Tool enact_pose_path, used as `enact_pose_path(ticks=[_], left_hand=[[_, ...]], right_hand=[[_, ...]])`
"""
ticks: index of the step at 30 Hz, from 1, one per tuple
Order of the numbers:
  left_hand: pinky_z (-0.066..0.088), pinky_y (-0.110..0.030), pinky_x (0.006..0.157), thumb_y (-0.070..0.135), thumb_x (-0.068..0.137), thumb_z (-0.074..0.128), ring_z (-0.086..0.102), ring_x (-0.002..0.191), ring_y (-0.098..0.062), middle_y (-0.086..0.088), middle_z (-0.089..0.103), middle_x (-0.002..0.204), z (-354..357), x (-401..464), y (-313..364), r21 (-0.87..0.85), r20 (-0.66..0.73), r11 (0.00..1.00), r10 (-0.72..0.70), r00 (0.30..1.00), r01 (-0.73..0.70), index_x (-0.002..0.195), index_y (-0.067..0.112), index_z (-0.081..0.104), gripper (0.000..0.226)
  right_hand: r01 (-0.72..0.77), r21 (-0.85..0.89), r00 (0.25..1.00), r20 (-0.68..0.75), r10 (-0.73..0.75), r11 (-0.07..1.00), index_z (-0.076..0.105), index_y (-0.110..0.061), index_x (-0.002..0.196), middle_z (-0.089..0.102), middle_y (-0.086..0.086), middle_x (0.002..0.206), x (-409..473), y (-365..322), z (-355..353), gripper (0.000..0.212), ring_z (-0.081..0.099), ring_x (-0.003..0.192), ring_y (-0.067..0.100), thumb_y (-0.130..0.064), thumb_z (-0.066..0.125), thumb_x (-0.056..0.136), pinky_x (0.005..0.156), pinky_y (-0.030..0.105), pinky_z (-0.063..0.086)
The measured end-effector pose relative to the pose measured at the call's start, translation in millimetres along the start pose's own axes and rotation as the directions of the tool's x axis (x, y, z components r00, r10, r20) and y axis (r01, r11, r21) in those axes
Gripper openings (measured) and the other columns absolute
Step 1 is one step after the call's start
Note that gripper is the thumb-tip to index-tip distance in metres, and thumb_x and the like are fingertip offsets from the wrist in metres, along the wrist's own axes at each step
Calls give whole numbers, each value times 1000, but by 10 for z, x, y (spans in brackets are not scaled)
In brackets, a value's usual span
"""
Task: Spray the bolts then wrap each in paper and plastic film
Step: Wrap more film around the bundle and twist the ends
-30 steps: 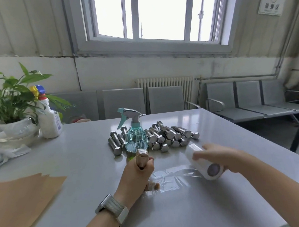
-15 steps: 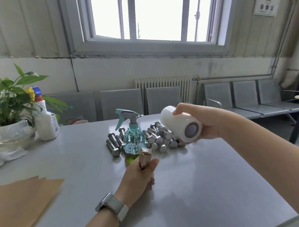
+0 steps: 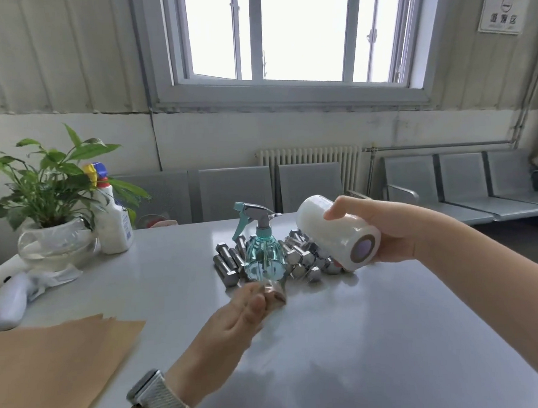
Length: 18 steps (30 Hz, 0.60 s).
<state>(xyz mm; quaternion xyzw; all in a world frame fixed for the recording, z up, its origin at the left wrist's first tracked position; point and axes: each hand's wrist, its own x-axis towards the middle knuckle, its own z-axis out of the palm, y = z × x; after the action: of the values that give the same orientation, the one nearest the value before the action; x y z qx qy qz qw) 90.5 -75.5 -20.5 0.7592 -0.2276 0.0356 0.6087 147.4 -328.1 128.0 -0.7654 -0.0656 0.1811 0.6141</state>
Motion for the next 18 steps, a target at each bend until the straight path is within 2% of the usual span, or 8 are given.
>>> enact_pose_path(ticks=[2,5,9,12,13,15,16,18], left_hand=[[32,-12,50,77,82,41,41,53,-3,19,60,75,-9,-70,-8,57,-17,998,-17,1000,18,120,45,59,53],[31,-16,42,70,77,48,38,49,-6,16,47,61,-20,-90,39,-32,0,995,-92,996,92,103,50,61,35],[32,-20,35,60,83,50,54,44,-20,-7,59,66,-65,-112,125,-154,-14,974,-173,985,168,93,46,59,19],[24,-16,36,55,92,53,35,35,-14,0,50,57,-49,-104,146,-217,-70,964,-173,982,155,74,40,56,24],[22,-15,37,51,93,56,29,35,-12,3,44,53,-42,-91,131,-241,-87,955,-200,976,174,71,36,54,27],[19,-13,39,26,87,58,20,37,-10,6,33,49,-47,-71,129,-319,-122,923,-265,957,215,67,28,49,23],[19,-13,41,16,77,50,19,37,-10,7,29,48,-53,-63,127,-370,-147,905,-281,948,210,65,26,50,16],[19,-14,41,15,72,46,21,36,-12,5,28,46,-66,-57,140,-502,-201,847,-308,930,173,65,22,54,13]], right_hand=[[41,-61,993,117,-33,997,61,-2,111,67,14,80,-11,-77,119,70,62,70,29,-32,79,51,67,33,52],[153,-200,960,264,-98,968,58,-3,107,67,10,76,-74,-188,285,58,63,63,26,-28,77,57,48,29,48],[288,-439,930,340,-140,851,58,-27,109,67,7,92,-255,-325,492,61,65,78,36,-37,82,54,60,41,50],[301,-688,950,275,-147,660,45,-55,110,68,-4,95,-358,-319,720,72,68,86,37,-45,82,49,62,56,58],[314,-754,949,261,-174,577,38,-62,109,66,-12,93,-379,-276,807,76,69,82,26,-47,82,48,62,53,60],[407,-766,912,309,-270,497,28,-64,112,57,-25,91,-393,-130,981,83,64,70,1,-44,82,53,56,24,58],[456,-755,886,334,-322,472,26,-61,117,53,-31,92,-393,-36,1064,85,60,72,-6,-40,83,57,57,13,53],[533,-789,803,357,-478,306,23,-53,124,46,-36,104,-360,173,1208,86,48,89,-11,-39,80,61,71,0,40]])
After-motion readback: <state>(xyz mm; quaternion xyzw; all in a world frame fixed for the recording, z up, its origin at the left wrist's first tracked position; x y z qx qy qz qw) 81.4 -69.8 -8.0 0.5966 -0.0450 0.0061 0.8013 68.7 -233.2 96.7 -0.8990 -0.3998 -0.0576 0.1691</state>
